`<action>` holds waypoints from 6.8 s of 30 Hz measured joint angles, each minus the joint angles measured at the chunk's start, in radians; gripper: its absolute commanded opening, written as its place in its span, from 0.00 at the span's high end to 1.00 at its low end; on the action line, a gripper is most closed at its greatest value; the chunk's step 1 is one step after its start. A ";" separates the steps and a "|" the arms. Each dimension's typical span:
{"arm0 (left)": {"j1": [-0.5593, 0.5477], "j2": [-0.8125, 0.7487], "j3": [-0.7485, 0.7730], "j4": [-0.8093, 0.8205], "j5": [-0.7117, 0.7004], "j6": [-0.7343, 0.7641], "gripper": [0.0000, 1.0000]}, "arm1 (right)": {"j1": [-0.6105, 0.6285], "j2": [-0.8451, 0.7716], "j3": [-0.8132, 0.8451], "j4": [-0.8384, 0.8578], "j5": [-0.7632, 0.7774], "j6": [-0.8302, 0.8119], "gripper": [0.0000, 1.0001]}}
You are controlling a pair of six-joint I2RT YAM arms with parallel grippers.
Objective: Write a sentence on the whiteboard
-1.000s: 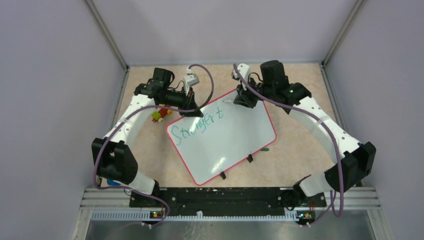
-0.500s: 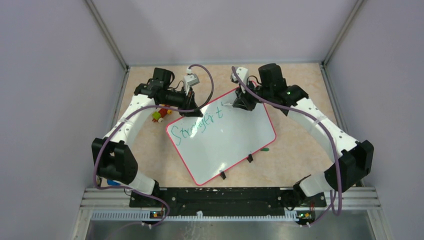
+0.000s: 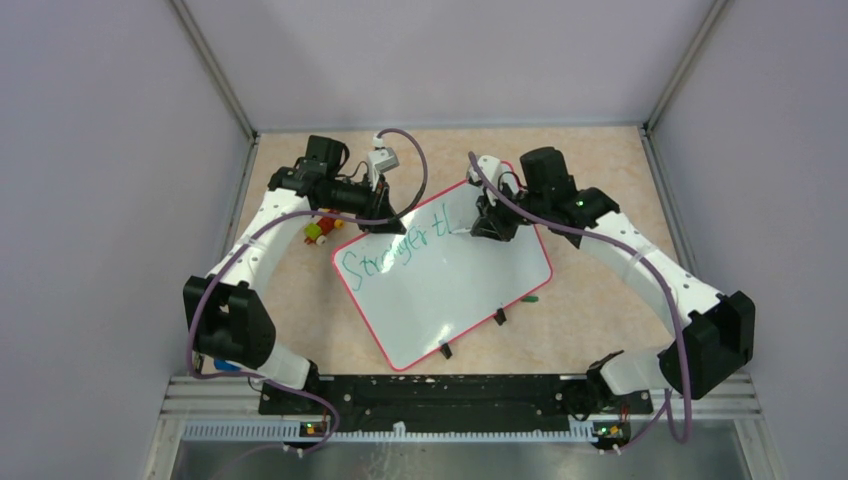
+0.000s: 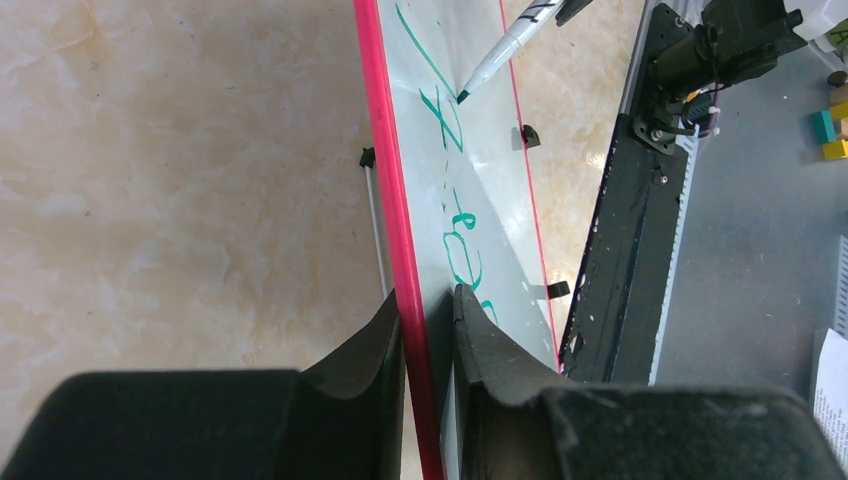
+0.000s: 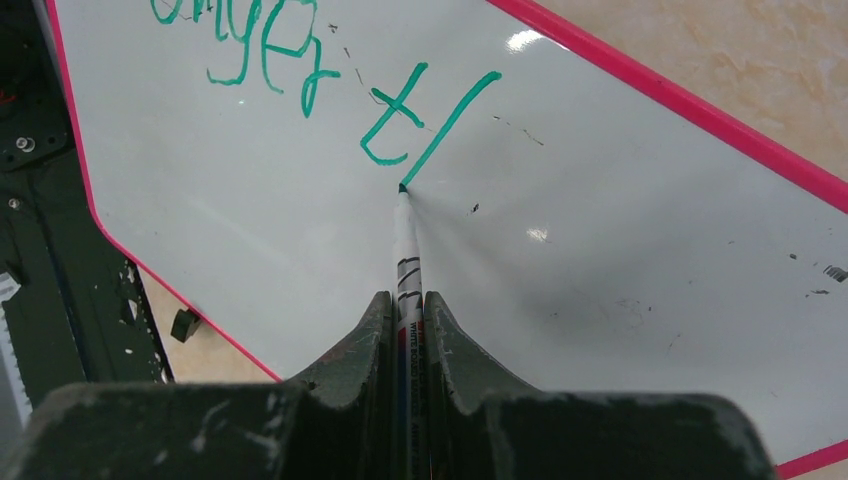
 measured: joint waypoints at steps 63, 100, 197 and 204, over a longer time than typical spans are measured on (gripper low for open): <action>-0.005 -0.004 0.000 0.000 0.000 0.000 1.00 | -0.034 -0.024 0.011 -0.056 0.011 -0.040 1.00; -0.008 -0.010 0.000 0.000 -0.015 0.000 1.00 | -0.066 0.021 0.086 0.031 0.033 0.035 1.00; -0.011 -0.010 0.000 0.000 -0.018 0.000 1.00 | -0.095 -0.002 0.086 -0.037 0.093 -0.021 1.00; -0.011 -0.010 0.000 0.000 -0.018 0.000 1.00 | -0.095 -0.004 0.083 -0.035 0.096 -0.030 1.00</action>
